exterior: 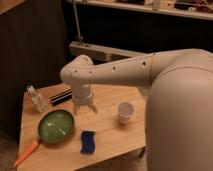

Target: Place the white sponge in the ceramic cup

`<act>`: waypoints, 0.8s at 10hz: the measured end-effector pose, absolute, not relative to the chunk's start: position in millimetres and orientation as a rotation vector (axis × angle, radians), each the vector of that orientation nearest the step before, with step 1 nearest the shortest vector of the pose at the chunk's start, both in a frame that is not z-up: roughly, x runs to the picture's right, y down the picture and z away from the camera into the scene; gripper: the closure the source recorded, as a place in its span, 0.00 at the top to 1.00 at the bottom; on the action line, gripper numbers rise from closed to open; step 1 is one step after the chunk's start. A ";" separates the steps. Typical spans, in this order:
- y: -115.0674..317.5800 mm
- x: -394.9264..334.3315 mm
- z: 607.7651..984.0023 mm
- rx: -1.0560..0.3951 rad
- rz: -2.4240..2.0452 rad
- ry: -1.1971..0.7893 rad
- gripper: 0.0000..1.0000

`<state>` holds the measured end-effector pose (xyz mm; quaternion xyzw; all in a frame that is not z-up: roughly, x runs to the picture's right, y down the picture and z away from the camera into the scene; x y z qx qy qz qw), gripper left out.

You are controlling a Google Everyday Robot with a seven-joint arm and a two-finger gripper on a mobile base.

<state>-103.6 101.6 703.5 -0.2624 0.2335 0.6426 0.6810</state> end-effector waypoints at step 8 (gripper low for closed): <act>159.3 -129.7 707.2 -0.560 1.324 0.466 0.65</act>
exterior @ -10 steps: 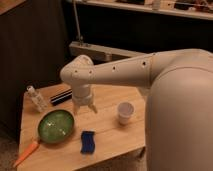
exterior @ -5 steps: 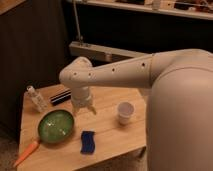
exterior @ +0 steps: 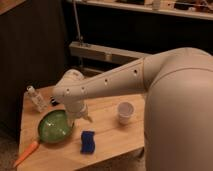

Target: Place the white sponge in the ceramic cup

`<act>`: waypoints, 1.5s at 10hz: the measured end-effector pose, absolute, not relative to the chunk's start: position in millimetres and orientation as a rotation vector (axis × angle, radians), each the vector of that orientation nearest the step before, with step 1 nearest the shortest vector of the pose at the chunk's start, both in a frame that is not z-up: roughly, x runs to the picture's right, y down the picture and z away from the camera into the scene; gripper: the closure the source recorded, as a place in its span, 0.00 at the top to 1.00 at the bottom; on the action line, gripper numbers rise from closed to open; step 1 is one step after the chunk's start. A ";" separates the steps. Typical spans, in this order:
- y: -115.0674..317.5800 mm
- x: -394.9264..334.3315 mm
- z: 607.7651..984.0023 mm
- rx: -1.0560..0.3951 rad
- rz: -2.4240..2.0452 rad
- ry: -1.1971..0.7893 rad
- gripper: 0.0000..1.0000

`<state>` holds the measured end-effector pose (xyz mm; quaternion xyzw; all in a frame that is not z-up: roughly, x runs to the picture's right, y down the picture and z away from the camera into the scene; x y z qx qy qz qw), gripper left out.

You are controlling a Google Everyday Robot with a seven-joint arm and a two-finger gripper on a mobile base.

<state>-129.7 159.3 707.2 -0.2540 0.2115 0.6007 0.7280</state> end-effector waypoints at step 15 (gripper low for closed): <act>227.4 -101.9 787.4 -0.773 1.405 0.644 0.65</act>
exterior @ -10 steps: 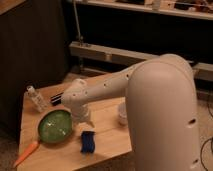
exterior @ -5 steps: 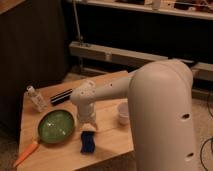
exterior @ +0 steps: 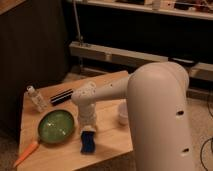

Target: Place the white sponge in the ceramic cup

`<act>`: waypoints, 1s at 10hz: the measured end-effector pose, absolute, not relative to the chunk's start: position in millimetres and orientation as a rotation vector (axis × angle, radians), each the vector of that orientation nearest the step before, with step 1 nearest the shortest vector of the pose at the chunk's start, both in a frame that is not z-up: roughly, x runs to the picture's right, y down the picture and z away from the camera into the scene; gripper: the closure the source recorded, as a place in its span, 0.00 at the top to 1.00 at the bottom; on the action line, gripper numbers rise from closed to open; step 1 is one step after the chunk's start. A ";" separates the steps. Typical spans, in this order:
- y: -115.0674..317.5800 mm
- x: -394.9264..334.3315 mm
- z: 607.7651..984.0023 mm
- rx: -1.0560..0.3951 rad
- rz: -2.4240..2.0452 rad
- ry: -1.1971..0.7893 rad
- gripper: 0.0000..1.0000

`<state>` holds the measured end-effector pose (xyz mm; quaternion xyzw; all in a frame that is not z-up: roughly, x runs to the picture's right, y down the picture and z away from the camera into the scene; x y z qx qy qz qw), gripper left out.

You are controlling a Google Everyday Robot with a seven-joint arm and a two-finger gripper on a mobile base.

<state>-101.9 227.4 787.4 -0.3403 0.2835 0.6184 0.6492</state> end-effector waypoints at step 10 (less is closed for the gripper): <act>250.2 -105.9 791.3 -0.791 1.407 0.647 0.65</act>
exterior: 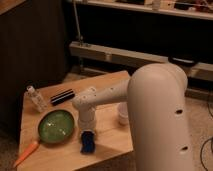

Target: Place the white sponge in the ceramic cup

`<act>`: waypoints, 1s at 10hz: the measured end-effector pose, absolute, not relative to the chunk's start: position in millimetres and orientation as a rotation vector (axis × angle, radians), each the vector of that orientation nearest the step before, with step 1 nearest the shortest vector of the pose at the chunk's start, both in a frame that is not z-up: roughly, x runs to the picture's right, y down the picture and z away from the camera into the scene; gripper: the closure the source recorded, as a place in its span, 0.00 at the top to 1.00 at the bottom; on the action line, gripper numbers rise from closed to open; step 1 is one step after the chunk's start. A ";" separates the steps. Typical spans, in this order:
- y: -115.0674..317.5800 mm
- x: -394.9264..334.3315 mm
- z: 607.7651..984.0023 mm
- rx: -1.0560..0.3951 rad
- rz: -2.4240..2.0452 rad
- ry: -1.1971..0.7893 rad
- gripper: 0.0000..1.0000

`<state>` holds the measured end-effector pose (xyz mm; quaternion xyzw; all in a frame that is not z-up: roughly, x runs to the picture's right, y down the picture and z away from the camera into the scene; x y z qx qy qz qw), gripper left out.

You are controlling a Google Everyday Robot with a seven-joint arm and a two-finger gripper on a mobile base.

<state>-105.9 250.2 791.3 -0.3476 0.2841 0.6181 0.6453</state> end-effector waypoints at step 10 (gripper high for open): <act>243.5 -104.6 789.8 -0.724 1.434 0.626 0.00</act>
